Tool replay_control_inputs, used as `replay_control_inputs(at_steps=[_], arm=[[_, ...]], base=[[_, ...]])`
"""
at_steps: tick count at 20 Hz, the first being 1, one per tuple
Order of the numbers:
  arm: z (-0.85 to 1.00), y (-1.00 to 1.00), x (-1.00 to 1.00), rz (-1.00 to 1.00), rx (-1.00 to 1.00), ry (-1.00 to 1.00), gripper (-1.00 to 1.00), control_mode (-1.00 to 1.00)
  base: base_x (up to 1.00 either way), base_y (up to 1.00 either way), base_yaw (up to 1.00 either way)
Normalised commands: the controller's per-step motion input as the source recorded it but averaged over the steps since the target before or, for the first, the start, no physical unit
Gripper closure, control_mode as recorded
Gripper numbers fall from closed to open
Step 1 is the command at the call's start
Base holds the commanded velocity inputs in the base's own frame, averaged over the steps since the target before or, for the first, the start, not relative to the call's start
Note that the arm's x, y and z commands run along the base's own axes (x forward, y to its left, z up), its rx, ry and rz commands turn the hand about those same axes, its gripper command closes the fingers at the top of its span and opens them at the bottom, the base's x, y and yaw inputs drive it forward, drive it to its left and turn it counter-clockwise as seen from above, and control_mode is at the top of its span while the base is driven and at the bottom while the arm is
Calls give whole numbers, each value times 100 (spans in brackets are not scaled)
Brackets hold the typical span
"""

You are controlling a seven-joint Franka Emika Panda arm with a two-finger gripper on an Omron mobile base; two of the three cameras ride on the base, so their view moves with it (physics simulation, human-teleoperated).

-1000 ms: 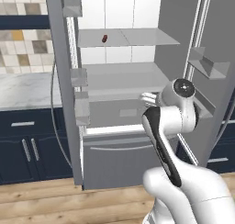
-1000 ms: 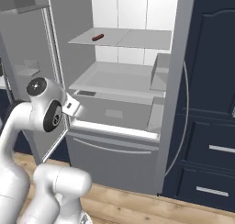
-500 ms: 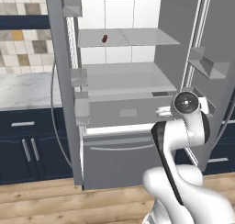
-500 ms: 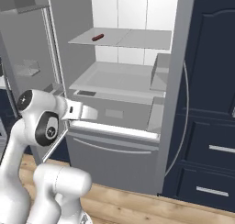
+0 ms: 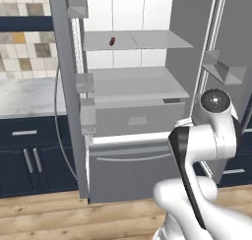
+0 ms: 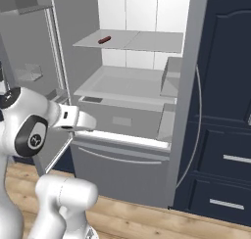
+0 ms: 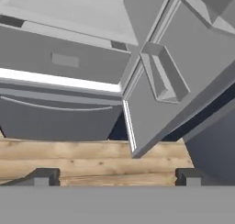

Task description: Move the hot dog bun to the plate on the dining table and place the condiment next to that plate. Then navigate to the fridge and take the sausage and place it on the plate as well.

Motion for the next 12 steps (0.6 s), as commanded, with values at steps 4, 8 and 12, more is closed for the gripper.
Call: replay_control_inputs(at_steps=[4, 8, 12], arm=[[-33, 34, -36, 19, 0, 2, -100, -100], [-28, 30, -13, 20, 0, 0, -100, -100], [-13, 11, -3, 6, 0, 0, -100, -100]], base=[[0, 0, 0], [0, 0, 0], [0, 0, 0]])
